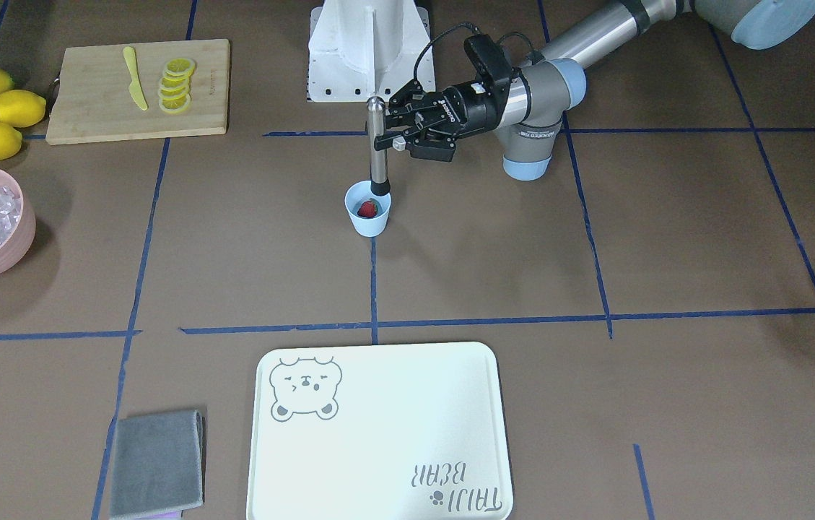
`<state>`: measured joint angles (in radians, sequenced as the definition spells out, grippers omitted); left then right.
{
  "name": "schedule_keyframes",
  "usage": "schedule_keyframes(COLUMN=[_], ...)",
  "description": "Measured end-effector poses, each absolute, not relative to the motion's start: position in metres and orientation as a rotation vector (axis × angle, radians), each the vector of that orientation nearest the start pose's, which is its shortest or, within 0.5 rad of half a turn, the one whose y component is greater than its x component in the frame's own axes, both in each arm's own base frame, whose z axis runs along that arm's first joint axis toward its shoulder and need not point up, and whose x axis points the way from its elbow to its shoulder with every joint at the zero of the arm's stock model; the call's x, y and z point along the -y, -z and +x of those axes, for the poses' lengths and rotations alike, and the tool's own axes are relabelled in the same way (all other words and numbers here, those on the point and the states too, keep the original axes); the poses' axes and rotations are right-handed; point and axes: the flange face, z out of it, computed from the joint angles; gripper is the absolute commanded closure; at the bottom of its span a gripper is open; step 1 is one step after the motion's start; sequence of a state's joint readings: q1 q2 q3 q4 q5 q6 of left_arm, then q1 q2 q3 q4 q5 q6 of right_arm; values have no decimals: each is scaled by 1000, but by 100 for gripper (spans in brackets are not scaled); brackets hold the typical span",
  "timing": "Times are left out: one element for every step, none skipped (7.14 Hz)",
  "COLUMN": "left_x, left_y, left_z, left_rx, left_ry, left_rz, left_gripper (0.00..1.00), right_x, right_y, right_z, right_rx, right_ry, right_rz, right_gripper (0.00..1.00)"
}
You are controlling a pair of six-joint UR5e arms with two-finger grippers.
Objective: Mash ice and strawberries in cup
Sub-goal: 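Lower the pestle into the cup and press down on the contents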
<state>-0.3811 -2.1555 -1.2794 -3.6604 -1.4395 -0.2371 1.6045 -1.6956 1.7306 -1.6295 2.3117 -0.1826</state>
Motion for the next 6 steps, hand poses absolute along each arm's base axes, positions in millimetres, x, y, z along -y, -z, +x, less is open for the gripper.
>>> schedule_keyframes(left_x=[361,362,360,354,344,335], left_y=[-263,-262,-261,-262,-263,-265], left_z=[513,518,525,533,541,547], left_rx=[-1508,-1500,-1493,-1492,-1492,-1492], left_ry=[-298,-292,-284,-288,-291,-287], left_rz=[1852,1850,1845,1839,1833,1823], left_gripper=[100,100,100,100,100,100], right_x=[435,435,435,435,434,434], right_y=[-644,-643,-643,-643,-644,-644], right_z=[81,81,81,81,81,81], right_rx=[739,739,739,739,738,738], right_ry=[130,128,127,127,127,126], right_rz=[59,60,60,60,60,59], right_gripper=[0,0,0,0,0,0])
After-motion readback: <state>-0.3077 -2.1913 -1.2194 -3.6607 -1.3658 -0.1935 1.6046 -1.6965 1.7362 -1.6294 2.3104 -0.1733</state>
